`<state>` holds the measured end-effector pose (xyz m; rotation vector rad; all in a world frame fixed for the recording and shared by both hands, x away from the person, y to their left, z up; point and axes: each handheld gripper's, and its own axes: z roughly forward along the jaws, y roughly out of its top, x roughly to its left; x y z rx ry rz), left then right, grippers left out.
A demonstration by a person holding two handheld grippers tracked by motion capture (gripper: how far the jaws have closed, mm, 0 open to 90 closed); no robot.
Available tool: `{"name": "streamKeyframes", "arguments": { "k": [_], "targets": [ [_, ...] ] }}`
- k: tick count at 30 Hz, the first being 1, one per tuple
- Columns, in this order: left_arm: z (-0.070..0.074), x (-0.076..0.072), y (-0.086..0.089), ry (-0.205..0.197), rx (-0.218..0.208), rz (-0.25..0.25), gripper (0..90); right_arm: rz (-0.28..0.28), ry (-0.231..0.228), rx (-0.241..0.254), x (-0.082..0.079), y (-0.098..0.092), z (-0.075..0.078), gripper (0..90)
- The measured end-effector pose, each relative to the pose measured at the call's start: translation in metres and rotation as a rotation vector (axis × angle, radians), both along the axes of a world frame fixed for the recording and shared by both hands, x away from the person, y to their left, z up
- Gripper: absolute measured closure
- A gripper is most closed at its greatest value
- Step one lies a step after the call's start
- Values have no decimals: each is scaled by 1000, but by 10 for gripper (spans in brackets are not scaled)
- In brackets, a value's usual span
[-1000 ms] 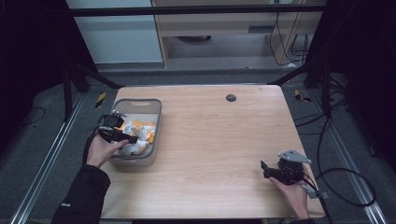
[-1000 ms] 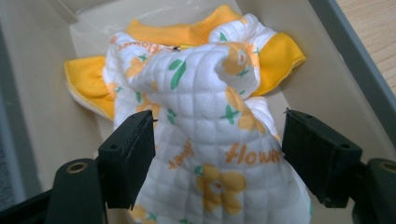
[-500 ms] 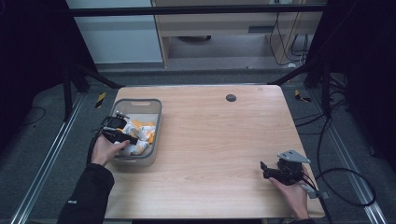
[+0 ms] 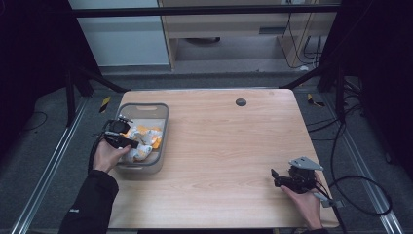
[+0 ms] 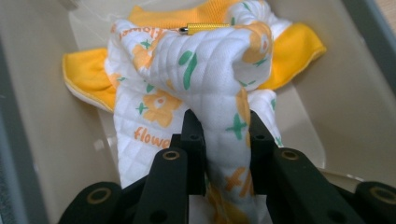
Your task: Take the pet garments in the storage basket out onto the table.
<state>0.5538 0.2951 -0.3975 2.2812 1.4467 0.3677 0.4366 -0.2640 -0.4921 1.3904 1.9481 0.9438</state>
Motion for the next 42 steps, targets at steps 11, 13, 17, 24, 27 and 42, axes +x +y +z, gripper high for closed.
{"name": "streamKeyframes", "arguments": {
  "k": [11,13,17,24,27,42],
  "targets": [
    [41,-12,3,-90,-34,-27,754,2,3,4,0,1,0,113],
    [48,-14,4,-110,-44,-28,754,2,2,2,0,0,0,113],
    [61,-19,7,-141,-59,-36,754,3,3,-3,0,0,0,113],
    [79,-27,7,-173,-63,-63,755,4,3,-5,0,1,0,113],
    [85,-31,5,-173,-52,-93,754,0,2,-2,-1,1,0,113],
    [115,-54,-15,-213,-40,-211,754,2,-15,-7,-1,0,1,112]
  ]
}}
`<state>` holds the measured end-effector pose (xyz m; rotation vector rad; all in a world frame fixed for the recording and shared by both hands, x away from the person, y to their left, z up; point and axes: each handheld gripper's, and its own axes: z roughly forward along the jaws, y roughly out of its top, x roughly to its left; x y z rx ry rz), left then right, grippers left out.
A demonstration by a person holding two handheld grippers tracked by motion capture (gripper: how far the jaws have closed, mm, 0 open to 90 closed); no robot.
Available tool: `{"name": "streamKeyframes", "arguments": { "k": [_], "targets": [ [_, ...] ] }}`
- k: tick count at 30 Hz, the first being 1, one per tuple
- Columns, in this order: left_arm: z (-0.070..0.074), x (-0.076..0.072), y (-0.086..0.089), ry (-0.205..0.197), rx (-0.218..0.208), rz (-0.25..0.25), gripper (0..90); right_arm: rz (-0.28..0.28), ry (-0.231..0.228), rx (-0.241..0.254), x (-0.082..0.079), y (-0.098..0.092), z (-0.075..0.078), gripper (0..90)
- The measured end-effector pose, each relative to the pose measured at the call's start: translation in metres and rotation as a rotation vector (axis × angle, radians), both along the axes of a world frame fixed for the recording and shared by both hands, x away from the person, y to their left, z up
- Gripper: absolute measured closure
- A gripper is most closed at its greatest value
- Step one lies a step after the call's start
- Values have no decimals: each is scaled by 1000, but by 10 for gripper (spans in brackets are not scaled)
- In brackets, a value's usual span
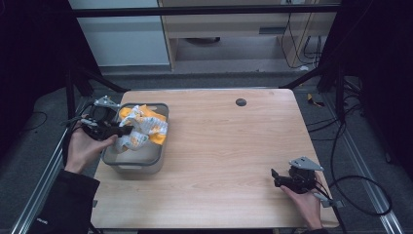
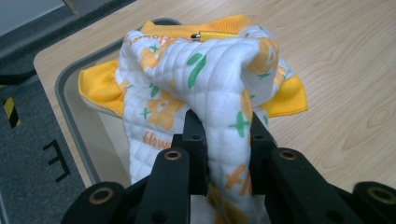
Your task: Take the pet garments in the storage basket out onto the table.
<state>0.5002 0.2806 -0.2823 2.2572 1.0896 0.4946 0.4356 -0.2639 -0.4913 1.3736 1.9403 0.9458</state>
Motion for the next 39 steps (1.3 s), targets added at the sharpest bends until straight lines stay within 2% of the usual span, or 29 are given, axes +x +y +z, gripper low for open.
{"name": "streamKeyframes", "arguments": {
  "k": [8,12,24,28,31,32,39],
  "targets": [
    [12,-10,-13,-10,9,-75,754,-1,-14,8,-2,-1,2,112],
    [15,-12,-18,-18,5,-95,754,0,-22,3,-2,-2,2,112],
    [20,-15,-44,-22,11,-164,753,-5,-41,3,-4,-3,4,112],
    [22,-15,-54,-25,26,-192,754,-7,-47,5,-4,-4,4,112],
    [21,-15,-63,-29,15,-202,754,-7,-51,5,-4,-4,5,112],
    [21,-15,-66,-24,28,-215,753,-8,-51,5,-4,-4,5,112],
    [21,-15,-83,-23,36,-256,753,-7,-55,5,-4,-5,5,112]
  ]
}}
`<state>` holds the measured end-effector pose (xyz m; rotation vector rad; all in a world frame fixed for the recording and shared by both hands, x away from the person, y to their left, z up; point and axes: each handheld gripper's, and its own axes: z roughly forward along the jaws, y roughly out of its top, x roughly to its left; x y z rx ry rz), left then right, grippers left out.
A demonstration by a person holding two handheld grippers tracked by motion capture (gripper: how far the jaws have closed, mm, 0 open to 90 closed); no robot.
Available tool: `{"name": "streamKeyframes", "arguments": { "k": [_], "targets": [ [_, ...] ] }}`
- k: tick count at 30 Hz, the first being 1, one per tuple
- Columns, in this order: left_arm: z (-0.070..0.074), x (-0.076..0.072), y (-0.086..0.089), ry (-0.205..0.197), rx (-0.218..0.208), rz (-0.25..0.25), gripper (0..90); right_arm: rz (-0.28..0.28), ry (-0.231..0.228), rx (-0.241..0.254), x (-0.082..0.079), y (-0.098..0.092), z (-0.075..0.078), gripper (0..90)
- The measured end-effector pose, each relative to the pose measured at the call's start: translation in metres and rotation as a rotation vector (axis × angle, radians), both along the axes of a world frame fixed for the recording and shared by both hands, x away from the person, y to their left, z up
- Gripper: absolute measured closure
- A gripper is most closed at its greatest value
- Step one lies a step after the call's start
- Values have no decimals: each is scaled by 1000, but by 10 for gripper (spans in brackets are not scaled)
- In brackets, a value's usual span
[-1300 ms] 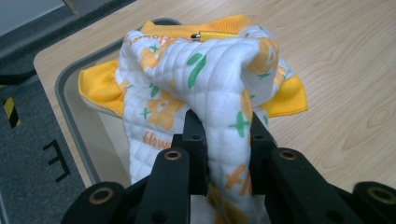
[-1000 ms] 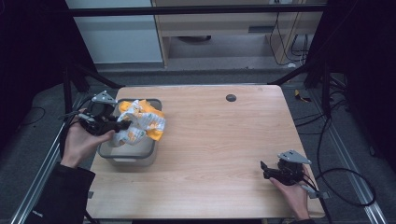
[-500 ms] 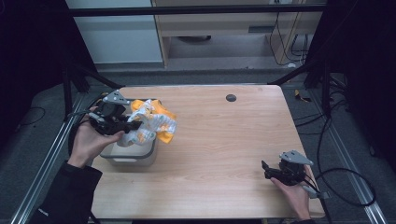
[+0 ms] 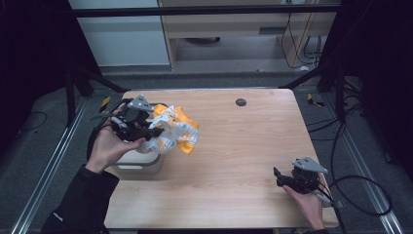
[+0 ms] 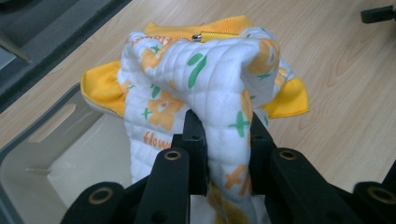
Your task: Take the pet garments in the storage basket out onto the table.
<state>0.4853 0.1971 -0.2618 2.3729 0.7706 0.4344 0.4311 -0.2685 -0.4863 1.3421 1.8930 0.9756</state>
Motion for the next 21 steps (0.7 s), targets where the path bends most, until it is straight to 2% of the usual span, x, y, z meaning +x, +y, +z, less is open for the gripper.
{"name": "streamKeyframes", "arguments": {
  "k": [21],
  "targets": [
    [-16,3,-51,35,69,-125,753,-3,-13,-6,0,-1,1,110]
  ]
}}
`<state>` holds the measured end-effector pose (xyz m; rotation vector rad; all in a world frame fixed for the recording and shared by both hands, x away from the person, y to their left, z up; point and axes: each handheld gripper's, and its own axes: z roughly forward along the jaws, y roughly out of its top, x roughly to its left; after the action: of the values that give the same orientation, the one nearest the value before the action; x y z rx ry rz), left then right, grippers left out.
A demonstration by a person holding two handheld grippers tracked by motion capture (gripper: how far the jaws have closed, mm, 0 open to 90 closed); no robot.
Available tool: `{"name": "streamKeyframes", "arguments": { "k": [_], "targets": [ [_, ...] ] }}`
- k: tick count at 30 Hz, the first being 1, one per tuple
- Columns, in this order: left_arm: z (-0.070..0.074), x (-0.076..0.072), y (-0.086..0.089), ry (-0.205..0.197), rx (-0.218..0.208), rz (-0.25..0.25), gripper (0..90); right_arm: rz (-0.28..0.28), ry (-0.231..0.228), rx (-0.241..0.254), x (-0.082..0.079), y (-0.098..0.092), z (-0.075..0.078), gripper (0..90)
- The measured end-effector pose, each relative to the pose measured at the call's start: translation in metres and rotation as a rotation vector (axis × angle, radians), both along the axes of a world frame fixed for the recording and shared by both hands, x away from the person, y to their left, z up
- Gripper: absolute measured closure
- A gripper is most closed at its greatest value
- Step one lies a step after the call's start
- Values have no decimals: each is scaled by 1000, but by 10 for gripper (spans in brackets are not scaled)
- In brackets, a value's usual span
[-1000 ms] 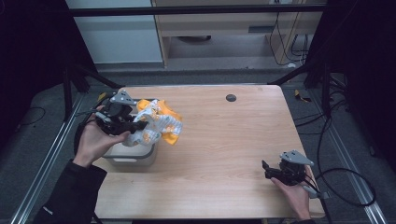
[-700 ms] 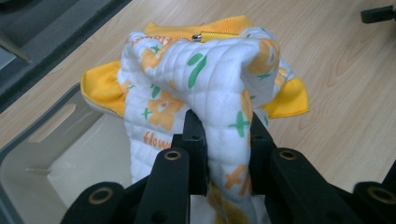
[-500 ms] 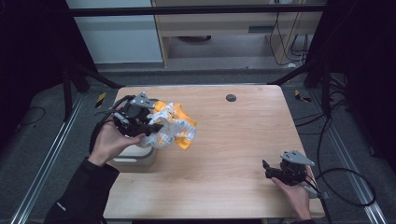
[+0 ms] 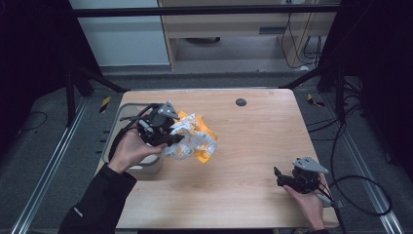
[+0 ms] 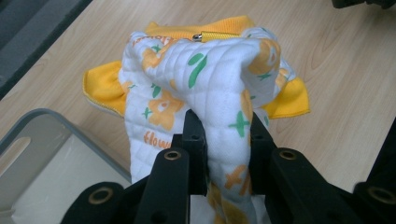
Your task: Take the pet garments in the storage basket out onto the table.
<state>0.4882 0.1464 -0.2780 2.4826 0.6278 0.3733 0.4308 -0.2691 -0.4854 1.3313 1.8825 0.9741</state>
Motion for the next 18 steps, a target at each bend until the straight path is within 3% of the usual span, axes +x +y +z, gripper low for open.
{"name": "streamKeyframes", "arguments": {
  "k": [18],
  "targets": [
    [-33,4,-33,62,55,-81,752,2,-18,-15,0,0,0,112]
  ]
}}
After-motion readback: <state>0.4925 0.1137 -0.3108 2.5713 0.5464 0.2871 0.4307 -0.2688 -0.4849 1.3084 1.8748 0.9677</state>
